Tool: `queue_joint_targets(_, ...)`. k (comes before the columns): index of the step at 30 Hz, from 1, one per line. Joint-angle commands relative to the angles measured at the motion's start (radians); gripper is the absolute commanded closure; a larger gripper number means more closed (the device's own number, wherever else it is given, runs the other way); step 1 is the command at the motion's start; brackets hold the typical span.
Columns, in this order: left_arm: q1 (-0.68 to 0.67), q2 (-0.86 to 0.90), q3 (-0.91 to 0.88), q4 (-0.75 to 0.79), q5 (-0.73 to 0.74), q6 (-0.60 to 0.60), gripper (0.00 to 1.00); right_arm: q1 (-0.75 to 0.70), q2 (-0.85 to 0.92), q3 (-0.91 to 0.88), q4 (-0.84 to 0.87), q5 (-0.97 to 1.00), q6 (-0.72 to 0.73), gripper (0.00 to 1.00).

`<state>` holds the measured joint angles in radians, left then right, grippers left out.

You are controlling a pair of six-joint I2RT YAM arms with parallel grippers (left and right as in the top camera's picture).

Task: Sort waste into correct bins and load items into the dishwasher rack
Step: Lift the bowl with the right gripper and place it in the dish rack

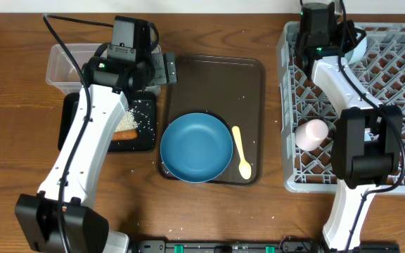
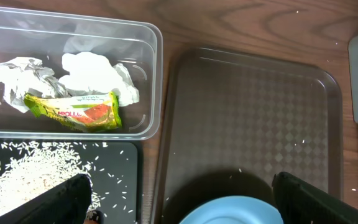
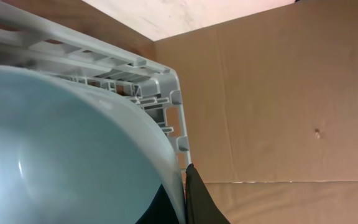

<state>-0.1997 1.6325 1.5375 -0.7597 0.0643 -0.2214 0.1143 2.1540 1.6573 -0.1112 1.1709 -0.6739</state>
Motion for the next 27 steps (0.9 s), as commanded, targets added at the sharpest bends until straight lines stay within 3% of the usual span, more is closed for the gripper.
queue_joint_targets(1, 0.002, 0.013, 0.002, -0.003, -0.005, -0.002, 0.04, 0.005, 0.006, 0.01, 0.002, 0.021, -0.03, 0.99)
queue_joint_targets(18, 0.002, 0.013, 0.002, -0.003, -0.005, -0.002, 0.04, 0.075, 0.006, 0.01, -0.178, -0.088, -0.03, 0.99)
queue_joint_targets(24, 0.002, 0.013, 0.002, -0.003, -0.005, -0.002, 0.04, 0.097, 0.006, 0.01, -0.172, -0.088, -0.031, 0.92)
queue_joint_targets(27, 0.002, 0.013, 0.002, -0.003, -0.005, -0.002, 0.04, 0.109, 0.006, 0.01, -0.166, -0.095, -0.031, 0.82)
